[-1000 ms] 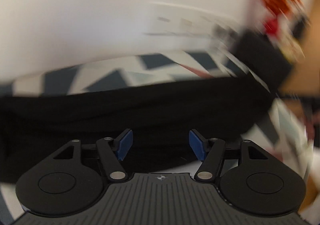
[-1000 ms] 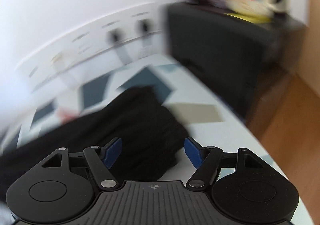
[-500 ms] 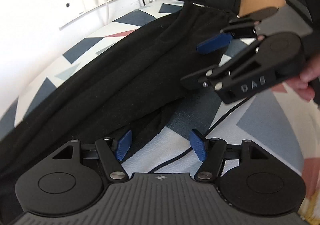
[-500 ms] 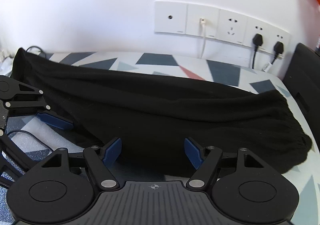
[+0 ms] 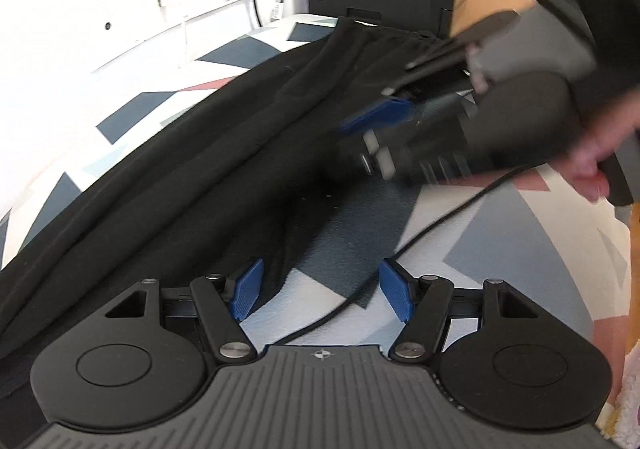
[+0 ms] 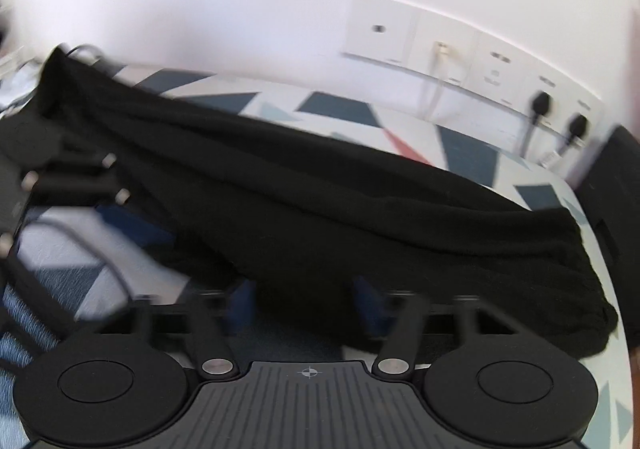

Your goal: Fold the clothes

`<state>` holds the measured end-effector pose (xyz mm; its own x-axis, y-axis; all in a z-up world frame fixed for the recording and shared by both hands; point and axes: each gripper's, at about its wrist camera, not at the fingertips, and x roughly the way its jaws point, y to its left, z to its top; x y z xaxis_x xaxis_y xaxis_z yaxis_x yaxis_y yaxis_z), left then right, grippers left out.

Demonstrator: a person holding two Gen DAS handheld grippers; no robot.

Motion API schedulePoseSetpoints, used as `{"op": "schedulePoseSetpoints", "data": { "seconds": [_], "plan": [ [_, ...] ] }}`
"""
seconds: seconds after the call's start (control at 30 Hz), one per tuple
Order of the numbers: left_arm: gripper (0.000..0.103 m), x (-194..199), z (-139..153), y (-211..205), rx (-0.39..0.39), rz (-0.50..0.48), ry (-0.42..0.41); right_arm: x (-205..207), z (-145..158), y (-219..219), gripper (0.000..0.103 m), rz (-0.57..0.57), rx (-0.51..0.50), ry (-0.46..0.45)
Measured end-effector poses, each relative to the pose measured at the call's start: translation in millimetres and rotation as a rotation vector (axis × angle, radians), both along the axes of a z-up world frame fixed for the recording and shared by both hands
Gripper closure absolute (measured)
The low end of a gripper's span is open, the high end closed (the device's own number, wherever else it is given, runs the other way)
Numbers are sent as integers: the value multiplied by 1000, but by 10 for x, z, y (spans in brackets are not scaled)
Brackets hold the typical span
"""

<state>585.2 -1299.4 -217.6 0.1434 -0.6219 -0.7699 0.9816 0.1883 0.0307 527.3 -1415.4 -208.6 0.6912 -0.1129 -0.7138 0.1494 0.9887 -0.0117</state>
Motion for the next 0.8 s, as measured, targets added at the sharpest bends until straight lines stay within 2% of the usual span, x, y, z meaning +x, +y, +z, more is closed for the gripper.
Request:
{"op": "schedulePoseSetpoints", "data": {
  "seconds": [0.07,0.2,0.27,0.4,0.53,0.6,0.63,0.67,0.7,0.8],
  "plan": [
    [37,-31,-16,-3,2,-23,-6,-5,78,-145,92,-63,95,-43],
    [37,-47,-10,-51,-16,-53,-35,-1,162,-384,94,-135,246,-70],
    [37,-26,14,-101,-37,-55,-44,-12,188,-451,94,-148,291,-81],
    [37,53,74,-289,-83,-40,-34,-43,240,-508,94,-145,337,-96],
    [37,117,46,-517,-88,-27,12,-67,286,-512,94,-124,346,-97],
    [38,91,54,-564,-99,-42,61,-74,309,-534,94,-114,359,-85],
    [38,58,77,-563,-106,-66,99,-77,321,-545,90,-109,366,-79],
    [38,5,108,-543,-112,-108,128,-99,348,-570,79,-117,368,-71],
    [38,-51,134,-523,-115,-146,151,-155,397,-604,75,-137,361,-79],
    [37,-228,134,-473,-85,-202,125,-424,538,-804,59,-184,337,-149]
  ]
}}
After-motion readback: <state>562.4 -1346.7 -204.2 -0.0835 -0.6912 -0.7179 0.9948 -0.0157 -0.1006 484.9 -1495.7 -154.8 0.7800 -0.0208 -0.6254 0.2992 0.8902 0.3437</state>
